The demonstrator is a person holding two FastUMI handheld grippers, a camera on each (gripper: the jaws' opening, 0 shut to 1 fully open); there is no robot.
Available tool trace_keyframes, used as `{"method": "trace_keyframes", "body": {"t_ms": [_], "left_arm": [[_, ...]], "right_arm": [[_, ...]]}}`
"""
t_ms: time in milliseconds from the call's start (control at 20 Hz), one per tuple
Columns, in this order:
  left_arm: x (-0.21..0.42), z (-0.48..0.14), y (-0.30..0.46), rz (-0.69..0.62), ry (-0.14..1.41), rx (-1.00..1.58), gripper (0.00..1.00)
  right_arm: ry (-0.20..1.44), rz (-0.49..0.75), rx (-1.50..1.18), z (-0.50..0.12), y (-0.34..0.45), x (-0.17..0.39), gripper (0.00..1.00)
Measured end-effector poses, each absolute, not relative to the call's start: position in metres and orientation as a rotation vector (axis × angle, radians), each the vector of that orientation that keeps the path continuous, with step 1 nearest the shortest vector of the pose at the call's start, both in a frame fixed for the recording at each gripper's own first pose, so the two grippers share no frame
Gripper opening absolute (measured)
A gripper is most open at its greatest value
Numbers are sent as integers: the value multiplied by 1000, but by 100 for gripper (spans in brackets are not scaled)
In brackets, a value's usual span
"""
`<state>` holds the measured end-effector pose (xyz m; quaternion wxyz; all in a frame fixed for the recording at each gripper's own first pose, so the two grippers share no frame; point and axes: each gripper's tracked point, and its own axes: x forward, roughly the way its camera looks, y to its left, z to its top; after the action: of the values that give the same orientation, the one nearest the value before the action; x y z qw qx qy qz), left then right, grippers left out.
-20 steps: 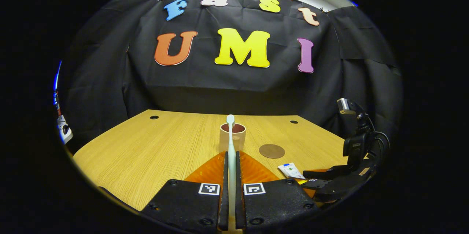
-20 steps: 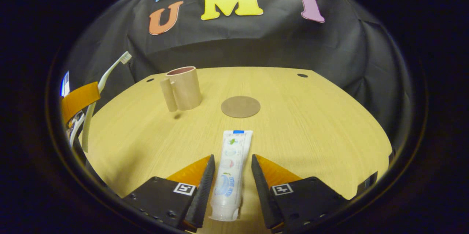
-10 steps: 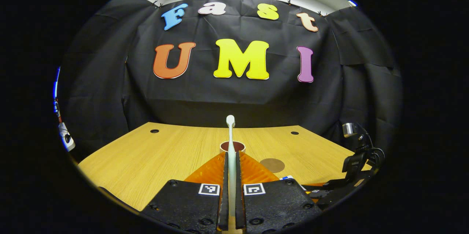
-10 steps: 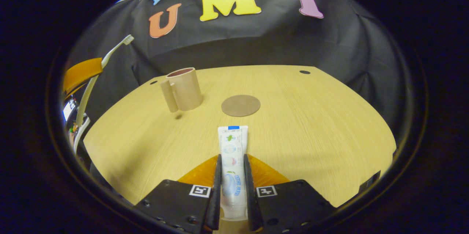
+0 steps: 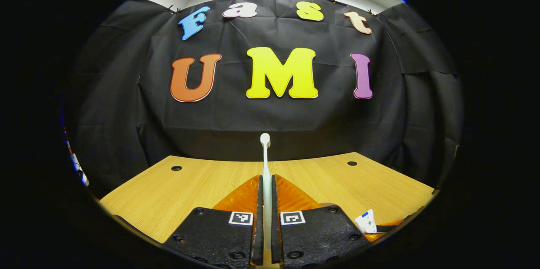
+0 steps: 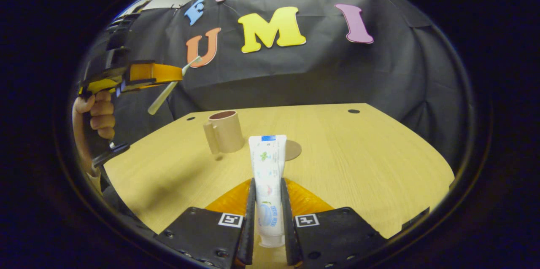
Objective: Put the toothbrush and toothpaste on the desktop into the cup, then pick up the cup and place it on the coaster on the desktop.
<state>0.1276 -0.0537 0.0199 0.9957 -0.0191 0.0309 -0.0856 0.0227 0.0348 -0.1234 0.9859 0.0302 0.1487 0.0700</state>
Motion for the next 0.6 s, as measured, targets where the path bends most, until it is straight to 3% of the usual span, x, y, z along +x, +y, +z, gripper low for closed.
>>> {"method": "trace_keyframes", "body": {"t_ms": [600], "left_arm": [[208,28,-87,-214,-12,-26,10]], "right_arm": [[218,152,51,-101,26,28,30]]}}
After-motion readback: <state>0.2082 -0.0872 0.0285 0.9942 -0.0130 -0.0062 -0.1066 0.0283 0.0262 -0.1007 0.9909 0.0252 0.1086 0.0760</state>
